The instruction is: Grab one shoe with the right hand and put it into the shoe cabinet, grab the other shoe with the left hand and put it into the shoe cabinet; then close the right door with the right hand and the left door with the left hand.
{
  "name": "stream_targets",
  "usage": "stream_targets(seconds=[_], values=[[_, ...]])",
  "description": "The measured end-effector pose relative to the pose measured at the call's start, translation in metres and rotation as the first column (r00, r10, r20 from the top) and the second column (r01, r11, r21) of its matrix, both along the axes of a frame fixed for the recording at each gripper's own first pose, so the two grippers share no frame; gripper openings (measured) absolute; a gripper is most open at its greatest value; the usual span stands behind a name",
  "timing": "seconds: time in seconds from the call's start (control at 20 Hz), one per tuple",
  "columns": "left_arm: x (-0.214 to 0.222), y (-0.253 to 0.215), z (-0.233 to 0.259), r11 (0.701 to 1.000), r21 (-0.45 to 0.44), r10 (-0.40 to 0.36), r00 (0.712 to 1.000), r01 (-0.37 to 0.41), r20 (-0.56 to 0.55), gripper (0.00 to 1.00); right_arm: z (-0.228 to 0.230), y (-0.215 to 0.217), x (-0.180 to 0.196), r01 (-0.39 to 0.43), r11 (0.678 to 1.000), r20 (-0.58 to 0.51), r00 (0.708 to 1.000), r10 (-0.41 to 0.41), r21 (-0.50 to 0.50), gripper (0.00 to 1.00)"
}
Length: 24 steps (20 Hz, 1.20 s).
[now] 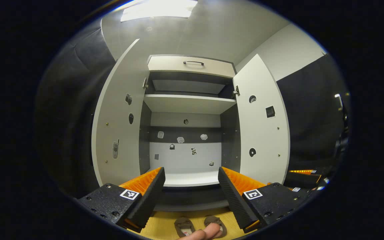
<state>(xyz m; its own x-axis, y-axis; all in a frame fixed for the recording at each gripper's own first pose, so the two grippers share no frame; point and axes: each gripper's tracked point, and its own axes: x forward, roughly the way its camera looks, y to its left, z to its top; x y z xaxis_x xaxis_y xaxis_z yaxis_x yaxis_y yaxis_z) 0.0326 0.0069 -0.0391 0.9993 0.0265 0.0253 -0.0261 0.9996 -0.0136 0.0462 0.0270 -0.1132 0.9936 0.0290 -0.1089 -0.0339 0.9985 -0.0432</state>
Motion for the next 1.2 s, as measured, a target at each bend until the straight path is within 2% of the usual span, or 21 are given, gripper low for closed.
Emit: stream_targets(seconds=[0.15,0.3,0.35,0.4,0.55,0.6,0.7,0.8,1.0,1.1,1.2], values=[[0.01,0.003,-0.011,1.0,-0.006,0.014,1.0,-0.014,0.01,0.98,-0.051,0.01,0.016,-0.007,1.0,-0.056,0.998,0.006,-0.029,0.98],[0.027,0.006,-0.026,1.0,-0.005,0.01,1.0,-0.01,0.006,0.98,-0.118,0.028,0.027,-0.036,0.998,-0.162,0.986,0.029,-0.042,0.99],[0.032,0.009,-0.033,1.0,-0.001,0.011,1.0,-0.011,0.002,0.98,-0.141,0.037,0.029,-0.054,0.998,-0.207,0.977,0.046,-0.035,0.94],[0.037,0.012,-0.038,1.0,-0.001,0.013,1.0,-0.014,-0.003,0.98,-0.163,0.044,0.031,-0.066,0.997,-0.248,0.967,0.057,-0.028,0.99],[0.052,0.02,-0.05,1.0,0.004,0.012,1.0,-0.012,-0.011,0.98,-0.225,0.065,0.034,-0.089,0.996,-0.361,0.929,0.076,-0.018,0.99],[0.056,0.023,-0.055,1.0,0.006,0.005,1.0,-0.005,-0.015,0.98,-0.247,0.071,0.033,-0.094,0.995,-0.4,0.913,0.08,-0.016,0.94],[0.062,0.03,-0.065,1.0,-0.007,-0.009,1.0,0.009,-0.027,0.98,-0.28,0.079,0.033,-0.091,0.996,-0.461,0.884,0.075,-0.012,0.99],[0.067,0.04,-0.074,1.0,-0.017,-0.016,0.999,0.015,-0.034,0.98,-0.302,0.083,0.031,-0.077,0.997,-0.506,0.86,0.062,-0.009,0.99],[0.079,0.06,-0.084,1.0,-0.021,-0.007,0.999,0.006,-0.044,0.98,-0.338,0.098,0.034,-0.029,0.996,-0.588,0.806,0.07,0.08,0.96],[0.08,0.067,-0.084,1.0,-0.03,0.001,0.999,-0.003,-0.042,0.98,-0.356,0.104,0.037,-0.016,0.994,-0.621,0.78,0.078,0.105,0.8],[0.081,0.072,-0.081,0.999,-0.042,0.014,0.999,-0.015,-0.034,0.98,-0.365,0.107,0.045,-0.008,0.994,-0.632,0.771,0.074,0.106,0.84]])
